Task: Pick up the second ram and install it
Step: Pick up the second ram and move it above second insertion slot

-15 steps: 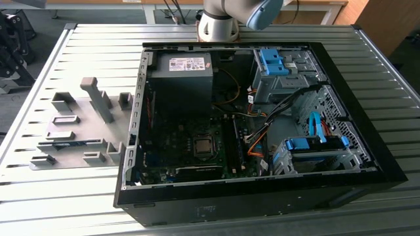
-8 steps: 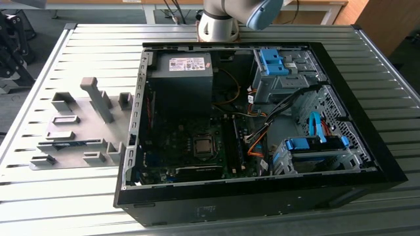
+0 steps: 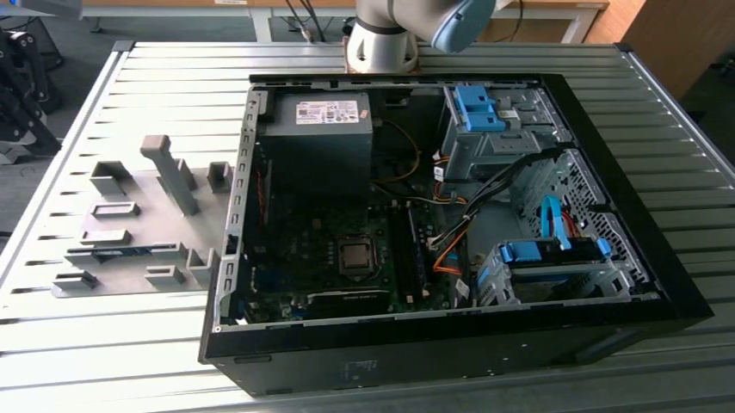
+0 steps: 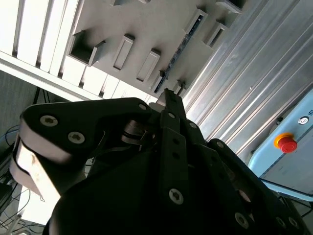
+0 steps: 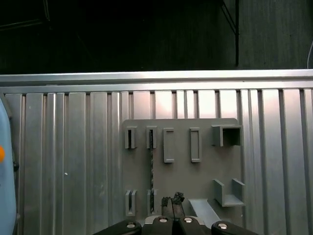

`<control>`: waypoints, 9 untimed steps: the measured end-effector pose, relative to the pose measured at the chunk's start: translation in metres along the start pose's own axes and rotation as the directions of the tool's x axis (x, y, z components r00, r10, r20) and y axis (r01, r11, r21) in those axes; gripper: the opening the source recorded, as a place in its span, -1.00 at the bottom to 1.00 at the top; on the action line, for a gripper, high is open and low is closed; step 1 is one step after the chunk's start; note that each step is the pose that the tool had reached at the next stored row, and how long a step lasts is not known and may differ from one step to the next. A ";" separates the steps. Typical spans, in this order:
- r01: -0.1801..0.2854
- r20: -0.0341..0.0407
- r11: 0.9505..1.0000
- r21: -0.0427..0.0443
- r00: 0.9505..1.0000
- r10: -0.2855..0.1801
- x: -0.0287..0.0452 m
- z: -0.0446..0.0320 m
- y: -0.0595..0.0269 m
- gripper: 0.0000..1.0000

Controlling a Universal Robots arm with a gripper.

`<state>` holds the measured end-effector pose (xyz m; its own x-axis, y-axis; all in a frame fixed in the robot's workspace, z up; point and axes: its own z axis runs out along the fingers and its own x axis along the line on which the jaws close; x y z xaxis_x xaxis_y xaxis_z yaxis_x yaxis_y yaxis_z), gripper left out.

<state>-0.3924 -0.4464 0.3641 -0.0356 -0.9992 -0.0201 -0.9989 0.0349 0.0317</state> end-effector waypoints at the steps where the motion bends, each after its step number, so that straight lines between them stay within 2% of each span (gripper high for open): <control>1: 0.001 0.000 1.000 0.000 1.000 -0.001 0.0000 0.0002 0.0000 -0.79; 9: 0.002 0.003 1.000 0.000 1.000 -0.002 0.0001 0.0003 0.0000 -0.79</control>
<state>-0.3924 -0.4465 0.3639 -0.0340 -0.9992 -0.0228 -0.9989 0.0333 0.0317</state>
